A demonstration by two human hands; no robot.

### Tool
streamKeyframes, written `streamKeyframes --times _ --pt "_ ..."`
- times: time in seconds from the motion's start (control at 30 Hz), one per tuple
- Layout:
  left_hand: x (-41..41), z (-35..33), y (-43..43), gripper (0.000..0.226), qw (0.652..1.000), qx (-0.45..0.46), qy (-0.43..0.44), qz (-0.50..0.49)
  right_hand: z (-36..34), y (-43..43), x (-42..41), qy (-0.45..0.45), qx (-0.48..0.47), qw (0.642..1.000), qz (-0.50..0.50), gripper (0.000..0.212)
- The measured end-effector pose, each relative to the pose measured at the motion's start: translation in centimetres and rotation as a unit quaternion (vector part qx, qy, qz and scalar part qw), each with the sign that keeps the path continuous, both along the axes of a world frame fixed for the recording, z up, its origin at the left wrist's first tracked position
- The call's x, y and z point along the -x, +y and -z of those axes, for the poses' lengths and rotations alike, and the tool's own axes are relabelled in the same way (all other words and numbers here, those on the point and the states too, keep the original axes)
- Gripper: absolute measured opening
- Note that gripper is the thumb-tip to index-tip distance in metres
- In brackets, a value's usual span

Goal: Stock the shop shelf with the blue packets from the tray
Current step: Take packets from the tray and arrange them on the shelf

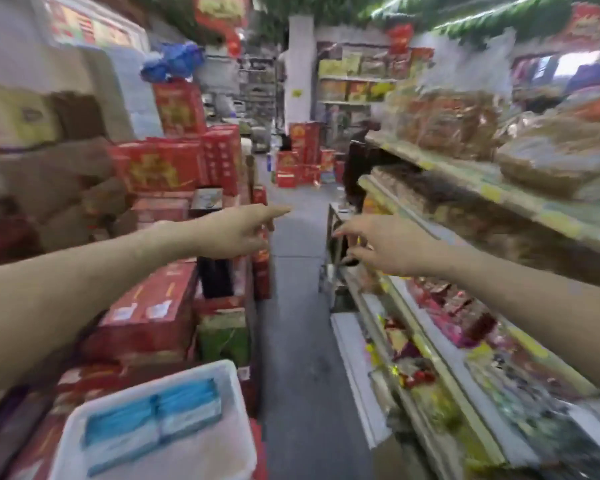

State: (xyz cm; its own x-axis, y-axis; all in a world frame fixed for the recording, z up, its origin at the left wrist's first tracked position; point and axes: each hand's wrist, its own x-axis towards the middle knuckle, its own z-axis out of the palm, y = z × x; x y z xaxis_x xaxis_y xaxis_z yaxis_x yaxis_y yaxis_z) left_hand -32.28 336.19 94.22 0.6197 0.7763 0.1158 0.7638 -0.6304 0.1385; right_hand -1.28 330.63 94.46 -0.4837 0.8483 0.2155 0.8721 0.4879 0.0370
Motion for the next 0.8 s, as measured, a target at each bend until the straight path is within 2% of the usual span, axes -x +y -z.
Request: streamKeyframes --times 0.1,0.2,0.3,0.4,0.53,0.8 --pt "10.8 7.4 -2.8 0.075 0.991 0.076 -0.018 -0.106 7.7 2.4 10.3 0.023 0.087 0.994 -0.057 0.039" --pt "18.2 16.1 -6.3 0.072 0.973 0.144 -0.043 -0.177 16.3 2.5 19.1 0.042 0.171 0.979 -0.099 0.039" --pt "22.3 24.2 -9.5 0.056 0.956 0.205 -0.017 -0.208 24.6 1.0 25.6 0.011 0.258 0.958 -0.123 0.036" --pt "24.5 30.9 -11.8 0.043 0.948 0.237 0.053 -0.204 31.2 -0.7 29.2 -0.012 0.301 0.942 -0.149 0.036" --pt "25.6 35.8 -14.1 0.034 0.956 0.185 0.119 -0.195 35.4 -1.5 30.9 -0.055 0.241 0.956 -0.155 0.035" --pt "26.7 37.7 -14.0 0.022 0.967 0.074 0.159 -0.185 36.8 -1.3 31.1 -0.042 0.176 0.975 -0.132 0.034"
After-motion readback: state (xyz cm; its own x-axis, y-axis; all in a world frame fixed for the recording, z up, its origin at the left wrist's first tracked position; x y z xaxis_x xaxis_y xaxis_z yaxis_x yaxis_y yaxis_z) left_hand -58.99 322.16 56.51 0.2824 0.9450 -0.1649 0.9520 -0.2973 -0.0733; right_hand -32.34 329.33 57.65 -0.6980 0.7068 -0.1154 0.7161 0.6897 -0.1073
